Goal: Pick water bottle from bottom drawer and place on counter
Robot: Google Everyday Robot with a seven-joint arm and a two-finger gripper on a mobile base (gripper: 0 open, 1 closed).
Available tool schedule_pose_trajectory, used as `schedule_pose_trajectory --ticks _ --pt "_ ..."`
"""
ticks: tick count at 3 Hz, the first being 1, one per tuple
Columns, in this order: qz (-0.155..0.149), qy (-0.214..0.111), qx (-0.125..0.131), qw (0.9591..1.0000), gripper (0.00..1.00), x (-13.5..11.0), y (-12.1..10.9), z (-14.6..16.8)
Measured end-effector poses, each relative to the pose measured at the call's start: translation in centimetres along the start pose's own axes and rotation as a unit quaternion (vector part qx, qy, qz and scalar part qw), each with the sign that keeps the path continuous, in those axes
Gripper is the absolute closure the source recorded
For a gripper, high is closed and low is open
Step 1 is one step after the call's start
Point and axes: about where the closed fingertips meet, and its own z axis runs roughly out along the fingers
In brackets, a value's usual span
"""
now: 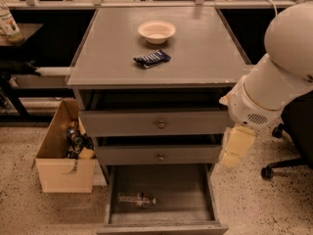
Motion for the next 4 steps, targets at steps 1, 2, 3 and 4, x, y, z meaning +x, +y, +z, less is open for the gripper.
schedule_pose_trajectory --ticks 1,2,3,4 --pt "-0.039 -0.014 -0.026 0.9988 0.0 -1.3 0.6 5.1" --pt "-0.073 -0.046 -0.047 0.9951 0.0 -2.7 1.0 10.6" --pt "-0.09 -0.088 -0.076 0.9892 0.0 -4.8 1.3 15.9" --pt "-0.09 -0.088 -0.076 0.9892 0.0 -4.8 1.3 15.9"
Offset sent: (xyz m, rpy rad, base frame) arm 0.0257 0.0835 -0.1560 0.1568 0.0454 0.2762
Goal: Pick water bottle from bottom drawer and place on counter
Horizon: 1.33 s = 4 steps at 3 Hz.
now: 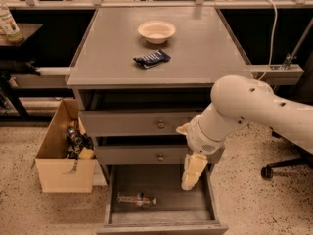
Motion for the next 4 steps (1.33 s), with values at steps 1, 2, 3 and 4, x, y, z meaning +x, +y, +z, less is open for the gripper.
schedule_pose_trajectory --ticks 1,2,3,4 --pt "-0.017 0.014 -0.012 0.9997 0.0 -0.3 -0.8 3.7" --pt "-0.045 0.018 -0.032 0.9983 0.0 -0.9 -1.9 9.6" --pt "-0.054 0.018 -0.045 0.9974 0.0 -0.6 -3.1 15.4" --pt "-0.053 0.015 -0.057 0.9969 0.0 -0.9 -3.6 20.2"
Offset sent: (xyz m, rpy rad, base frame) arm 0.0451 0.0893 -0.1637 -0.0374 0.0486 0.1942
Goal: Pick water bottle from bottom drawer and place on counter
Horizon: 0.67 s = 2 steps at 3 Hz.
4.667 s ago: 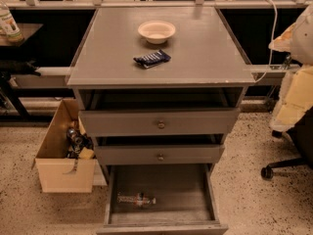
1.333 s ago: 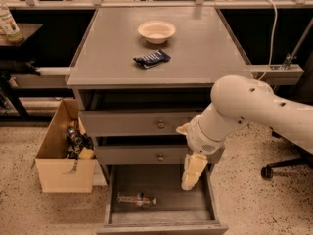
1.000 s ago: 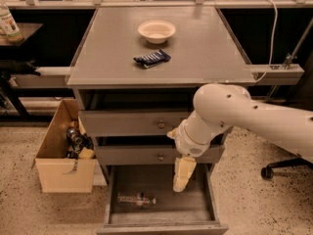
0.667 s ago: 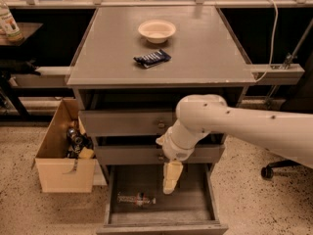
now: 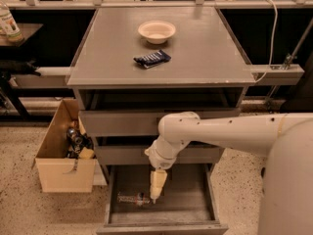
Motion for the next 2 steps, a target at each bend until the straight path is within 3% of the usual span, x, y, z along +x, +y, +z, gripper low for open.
schedule_pose_trajectory --ticks 1,2 --pt "0.014 0.001 0.013 0.9998 0.0 -1.29 -0.45 3.08" --pt "0.029 -0.003 0.022 0.9993 0.0 -1.76 -0.76 3.68"
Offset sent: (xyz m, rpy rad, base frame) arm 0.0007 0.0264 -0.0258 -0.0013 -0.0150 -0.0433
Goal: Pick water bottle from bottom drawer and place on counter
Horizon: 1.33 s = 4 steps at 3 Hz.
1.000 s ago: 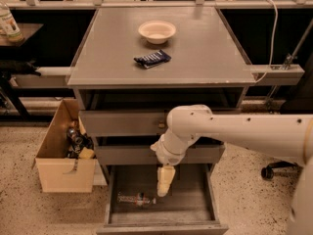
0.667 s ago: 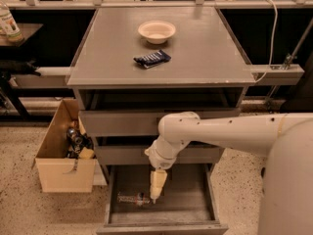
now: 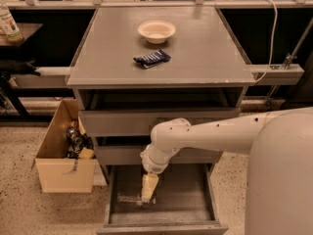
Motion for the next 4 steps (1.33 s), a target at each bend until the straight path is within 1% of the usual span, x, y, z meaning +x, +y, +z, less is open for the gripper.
schedule_pose_trajectory --ticks 1,2,3,4 --pt "0.004 -0.002 0.0 1.0 0.0 0.5 -0.2 0.9" --pt "0.017 0.018 0.0 0.9997 0.0 2.1 -0.9 5.1" --pt "0.031 0.026 0.003 0.9992 0.0 4.1 -1.9 10.1" --pt "0.053 0.023 0.005 0.9983 0.0 5.0 -2.9 13.9"
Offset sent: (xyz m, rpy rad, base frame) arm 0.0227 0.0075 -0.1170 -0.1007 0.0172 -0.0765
